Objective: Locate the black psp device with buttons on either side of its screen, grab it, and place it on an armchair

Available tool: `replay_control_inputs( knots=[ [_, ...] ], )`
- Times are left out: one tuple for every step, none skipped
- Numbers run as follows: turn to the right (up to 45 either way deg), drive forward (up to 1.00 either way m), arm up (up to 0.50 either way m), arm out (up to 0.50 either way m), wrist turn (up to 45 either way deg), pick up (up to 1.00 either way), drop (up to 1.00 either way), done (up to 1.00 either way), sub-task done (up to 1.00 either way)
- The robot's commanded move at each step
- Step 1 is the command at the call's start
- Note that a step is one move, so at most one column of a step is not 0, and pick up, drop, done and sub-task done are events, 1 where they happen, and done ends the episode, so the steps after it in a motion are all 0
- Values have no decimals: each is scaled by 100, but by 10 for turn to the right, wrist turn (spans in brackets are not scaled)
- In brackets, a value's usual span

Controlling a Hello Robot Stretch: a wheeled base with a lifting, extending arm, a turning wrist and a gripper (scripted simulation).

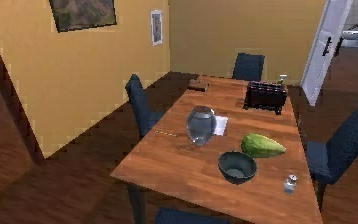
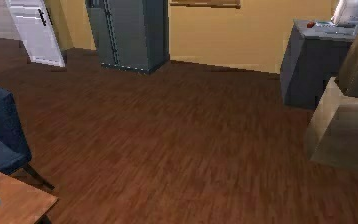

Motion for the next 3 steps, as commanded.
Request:
replay_control_inputs(
  knots=[
    [120,0,0,0,0,0,0,0,0],
    [-450,0,0,0,0,0,0,0,0],
    [-450,0,0,0,0,0,0,0,0]
  ],
)
